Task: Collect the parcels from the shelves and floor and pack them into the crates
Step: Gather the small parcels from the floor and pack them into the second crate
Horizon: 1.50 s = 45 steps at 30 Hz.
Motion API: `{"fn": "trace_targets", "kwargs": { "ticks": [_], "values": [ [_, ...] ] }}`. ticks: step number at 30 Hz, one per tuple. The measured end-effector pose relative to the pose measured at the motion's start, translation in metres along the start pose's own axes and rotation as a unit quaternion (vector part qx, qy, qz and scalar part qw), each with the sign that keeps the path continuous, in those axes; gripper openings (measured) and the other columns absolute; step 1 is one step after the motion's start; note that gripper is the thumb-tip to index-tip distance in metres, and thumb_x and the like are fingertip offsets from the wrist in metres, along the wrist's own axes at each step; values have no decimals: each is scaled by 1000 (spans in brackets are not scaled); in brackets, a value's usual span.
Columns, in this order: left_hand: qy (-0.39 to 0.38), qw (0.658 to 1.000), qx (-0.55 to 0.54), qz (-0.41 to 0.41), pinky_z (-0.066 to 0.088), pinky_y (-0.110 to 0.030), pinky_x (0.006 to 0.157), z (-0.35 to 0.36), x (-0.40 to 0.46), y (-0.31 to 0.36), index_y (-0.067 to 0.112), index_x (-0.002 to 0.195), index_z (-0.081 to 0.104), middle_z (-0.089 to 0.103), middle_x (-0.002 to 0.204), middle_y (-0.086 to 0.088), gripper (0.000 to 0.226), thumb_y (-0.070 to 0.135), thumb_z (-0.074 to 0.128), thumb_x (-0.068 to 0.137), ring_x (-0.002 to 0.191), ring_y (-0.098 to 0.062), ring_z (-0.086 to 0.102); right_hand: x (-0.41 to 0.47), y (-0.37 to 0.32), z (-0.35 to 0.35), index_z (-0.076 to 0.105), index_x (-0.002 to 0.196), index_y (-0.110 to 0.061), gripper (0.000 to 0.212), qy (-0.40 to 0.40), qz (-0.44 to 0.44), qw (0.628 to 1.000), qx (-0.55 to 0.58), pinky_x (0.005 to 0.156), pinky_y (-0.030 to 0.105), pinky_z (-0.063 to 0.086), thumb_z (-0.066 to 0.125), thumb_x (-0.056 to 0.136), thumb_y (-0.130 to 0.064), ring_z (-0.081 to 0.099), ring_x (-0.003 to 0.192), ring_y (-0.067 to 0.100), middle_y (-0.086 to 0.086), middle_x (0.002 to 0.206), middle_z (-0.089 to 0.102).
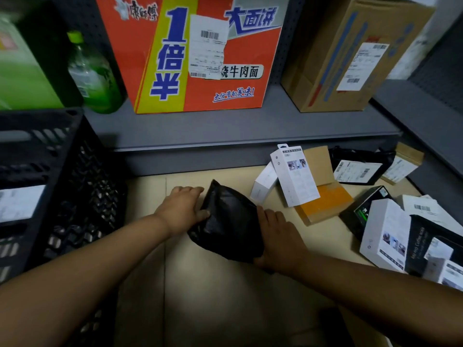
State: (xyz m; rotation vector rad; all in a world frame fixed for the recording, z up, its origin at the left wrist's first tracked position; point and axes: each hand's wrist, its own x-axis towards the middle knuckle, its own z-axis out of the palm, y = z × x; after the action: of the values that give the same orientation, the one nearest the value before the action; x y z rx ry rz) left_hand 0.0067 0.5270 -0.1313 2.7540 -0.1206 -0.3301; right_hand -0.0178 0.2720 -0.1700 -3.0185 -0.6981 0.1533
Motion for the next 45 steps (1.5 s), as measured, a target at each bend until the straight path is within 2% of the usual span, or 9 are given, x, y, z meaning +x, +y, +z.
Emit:
{"fn": "trace_targets", "kwargs": {
  "ticks": [4,9,14,21,27,32,37,41,45],
  "values": [
    [20,957,-278,-81,46,-33,93,-34,-1,-2,6,133,44,58,124,-12,58,32,66,86,108,-25,58,20,-15,-35,8,149,-13,113,61,-55,996,-41,97,37,42,61,67,-70,41,122,24,9,142,36],
    [10,909,-412,-63,51,-39,91,-92,-12,-9,2,110,61,69,106,-14,28,14,68,85,97,-28,66,38,-33,-85,7,150,-13,119,88,-69,991,-72,97,42,42,64,62,-71,38,122,26,7,140,35],
    [75,929,-361,-10,52,-30,84,-142,-26,-18,12,114,56,65,100,-2,36,9,70,82,90,-15,63,66,-34,-128,6,150,-22,103,66,8,976,210,111,39,25,66,75,-58,16,139,22,-2,151,16],
    [167,952,-198,165,48,-40,89,-173,-49,-29,10,114,51,60,109,-7,47,-3,72,74,105,-22,59,103,-55,-197,34,138,-36,81,-153,-103,956,227,99,37,46,79,70,-37,48,119,16,-6,128,46],
    [236,920,38,310,48,-29,86,-177,-76,-35,15,120,54,53,128,-3,48,3,66,76,117,-18,51,116,-74,-208,-11,147,-38,123,-266,-83,941,194,105,32,37,80,67,-21,27,134,19,-4,150,20],
    [240,881,180,366,51,-42,91,-178,-96,-49,6,117,62,54,132,-15,39,12,43,84,119,-32,55,108,-79,-181,-21,144,-35,132,-184,-137,967,108,113,40,27,82,62,-29,19,136,19,-8,152,11],
    [267,845,253,389,48,-49,94,-173,-98,-71,11,117,57,57,129,-16,32,9,46,87,118,-36,55,99,-83,-168,-16,140,-47,128,-65,-142,982,107,101,31,30,80,55,-42,28,122,14,-10,137,25],
    [297,825,322,356,36,-51,106,-186,-100,-86,11,123,60,53,134,-14,41,6,39,88,128,-31,47,100,-97,-170,-12,143,-38,122,74,-159,984,21,96,27,23,74,58,-51,27,115,15,-3,129,28],
    [347,843,307,271,30,-48,109,-201,-102,-92,7,124,59,53,135,-15,45,7,37,85,127,-32,48,108,-122,-180,-1,149,-22,112,194,-157,962,-109,111,41,12,68,66,-53,27,121,23,7,133,29]
  ]
}}
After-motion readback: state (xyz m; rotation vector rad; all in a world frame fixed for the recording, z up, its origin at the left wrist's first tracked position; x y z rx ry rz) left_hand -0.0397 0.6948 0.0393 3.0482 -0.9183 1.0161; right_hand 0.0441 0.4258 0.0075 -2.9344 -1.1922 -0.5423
